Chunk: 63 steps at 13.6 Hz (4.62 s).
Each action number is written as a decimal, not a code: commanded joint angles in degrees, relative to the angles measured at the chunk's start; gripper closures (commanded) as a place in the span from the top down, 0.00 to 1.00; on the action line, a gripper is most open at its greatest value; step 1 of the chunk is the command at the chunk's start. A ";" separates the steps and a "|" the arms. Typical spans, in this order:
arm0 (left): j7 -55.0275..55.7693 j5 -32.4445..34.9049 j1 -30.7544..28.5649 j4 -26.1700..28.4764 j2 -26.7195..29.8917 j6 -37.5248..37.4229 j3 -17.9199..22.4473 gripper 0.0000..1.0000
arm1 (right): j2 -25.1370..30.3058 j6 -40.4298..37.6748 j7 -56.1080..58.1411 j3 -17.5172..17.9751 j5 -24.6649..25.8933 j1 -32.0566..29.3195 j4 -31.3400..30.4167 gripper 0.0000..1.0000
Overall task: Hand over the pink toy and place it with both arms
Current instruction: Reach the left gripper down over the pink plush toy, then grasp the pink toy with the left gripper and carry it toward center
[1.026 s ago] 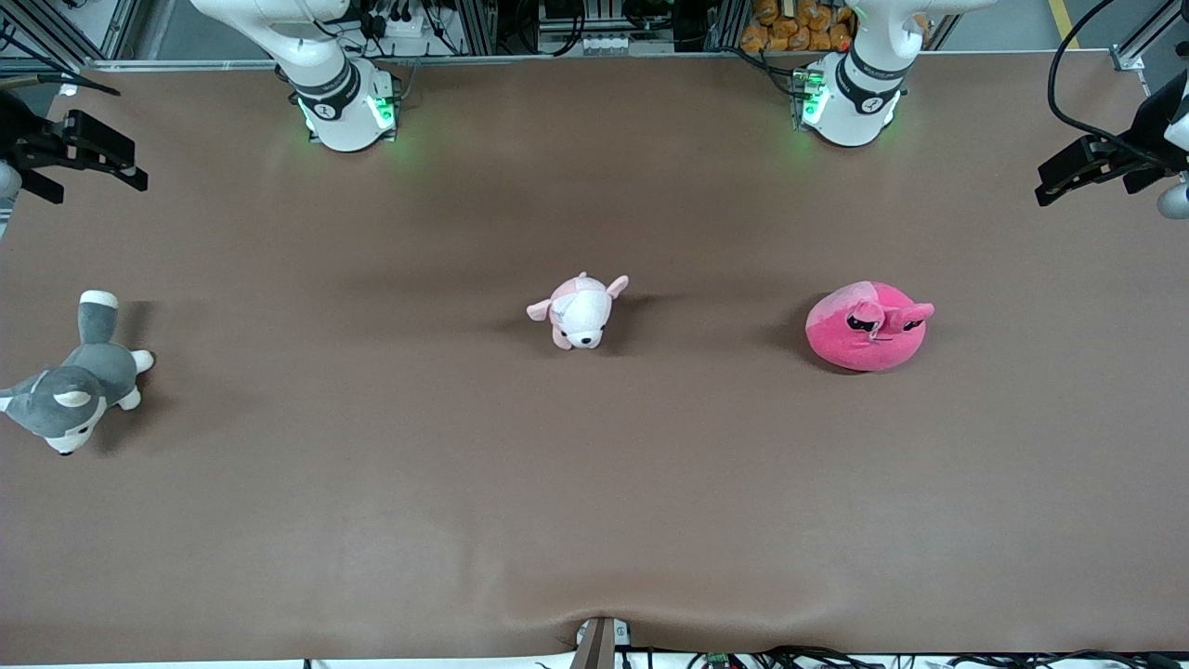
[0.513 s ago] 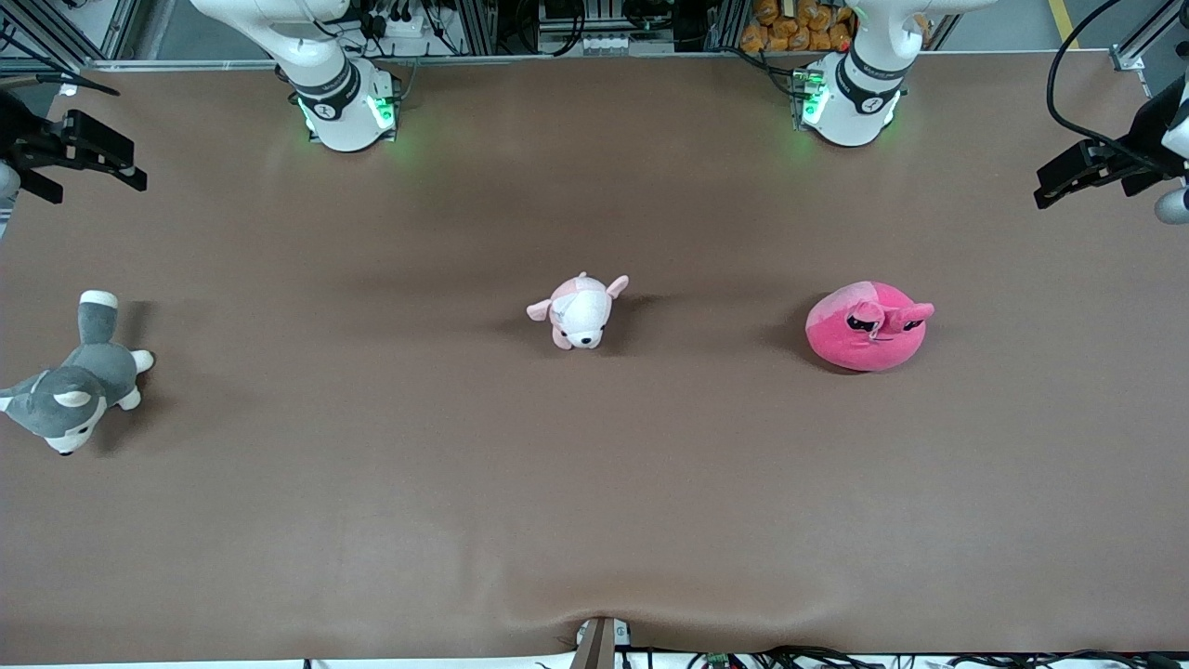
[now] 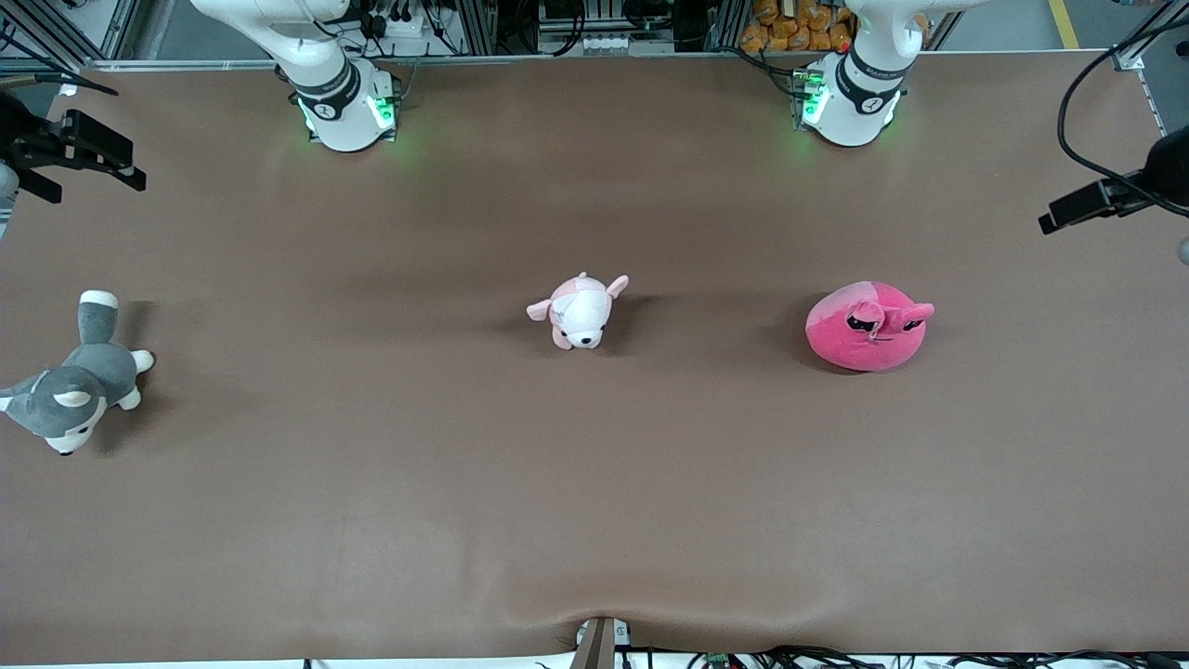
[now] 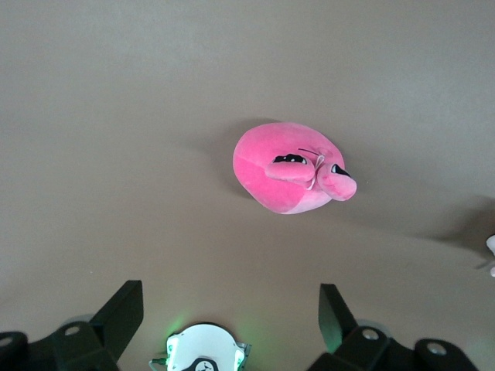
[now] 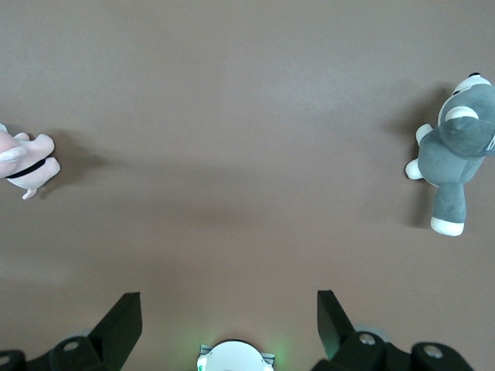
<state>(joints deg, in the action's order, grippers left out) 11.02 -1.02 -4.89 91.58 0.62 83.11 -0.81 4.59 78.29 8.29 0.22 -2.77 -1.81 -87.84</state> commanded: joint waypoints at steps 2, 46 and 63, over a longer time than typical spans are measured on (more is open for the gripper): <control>7.49 -1.27 -0.30 -0.96 -2.02 0.03 -0.16 1.00 | -0.55 -0.95 -0.21 0.05 -0.13 -0.21 1.36 1.00; 81.80 -3.47 -0.21 26.20 -11.78 31.94 -6.58 0.24 | -0.90 -0.95 -0.73 0.22 0.13 -0.13 1.36 1.00; 121.33 -22.63 14.80 -15.70 -20.04 19.45 -20.12 0.00 | -3.53 -0.60 -41.18 0.40 -13.39 3.47 1.71 1.00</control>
<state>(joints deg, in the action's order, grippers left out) 128.14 -23.72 6.78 84.40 -14.27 103.64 -21.56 2.94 77.80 -21.72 0.68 -13.46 0.24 -87.58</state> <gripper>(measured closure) 0.890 0.000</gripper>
